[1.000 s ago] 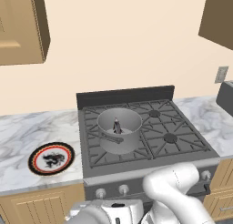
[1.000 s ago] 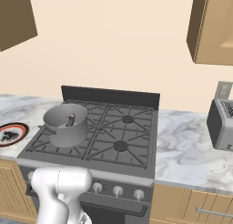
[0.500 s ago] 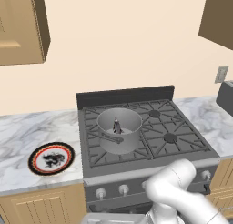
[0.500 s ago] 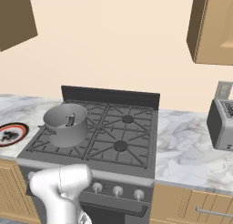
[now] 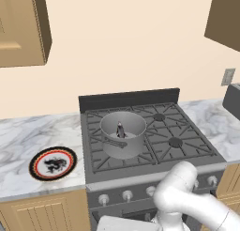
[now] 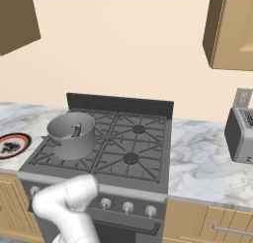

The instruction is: Retrieve the frozen meat and place it in the pot on a burner. Then turn the burner on.

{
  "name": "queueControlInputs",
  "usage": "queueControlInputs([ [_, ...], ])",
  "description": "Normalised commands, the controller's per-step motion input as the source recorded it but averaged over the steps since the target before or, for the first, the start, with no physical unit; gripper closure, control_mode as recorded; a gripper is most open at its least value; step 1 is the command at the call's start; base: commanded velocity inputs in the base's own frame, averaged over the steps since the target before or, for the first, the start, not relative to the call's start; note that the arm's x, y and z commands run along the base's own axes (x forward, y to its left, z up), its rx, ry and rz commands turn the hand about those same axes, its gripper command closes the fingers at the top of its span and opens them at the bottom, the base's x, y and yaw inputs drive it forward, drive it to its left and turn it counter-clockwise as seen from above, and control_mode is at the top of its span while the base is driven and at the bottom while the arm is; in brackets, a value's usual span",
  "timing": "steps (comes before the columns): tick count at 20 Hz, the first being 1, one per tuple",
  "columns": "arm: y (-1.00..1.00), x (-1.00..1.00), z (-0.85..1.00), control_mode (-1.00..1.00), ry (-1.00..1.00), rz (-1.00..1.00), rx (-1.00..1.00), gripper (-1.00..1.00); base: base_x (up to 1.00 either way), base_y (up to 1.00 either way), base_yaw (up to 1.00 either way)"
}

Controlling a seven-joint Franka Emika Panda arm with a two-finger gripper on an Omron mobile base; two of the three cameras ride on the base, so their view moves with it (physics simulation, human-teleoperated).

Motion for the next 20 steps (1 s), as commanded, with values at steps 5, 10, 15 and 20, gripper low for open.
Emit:
queueControlInputs([
  [5,-0.24,0.13,-0.31,-1.0,-0.2,0.05,-0.04,-1.0,0.0,0.0,0.0],
  [10,-0.04,0.15,-0.48,-1.0,-0.02,0.16,-0.09,-1.0,0.0,0.0,0.0],
  [15,0.08,0.44,-0.38,-1.0,0.0,0.15,-0.1,-1.0,0.0,0.0,0.0],
  [20,0.11,0.65,-0.4,-1.0,0.0,0.08,-0.14,-1.0,0.0,0.0,0.0],
])
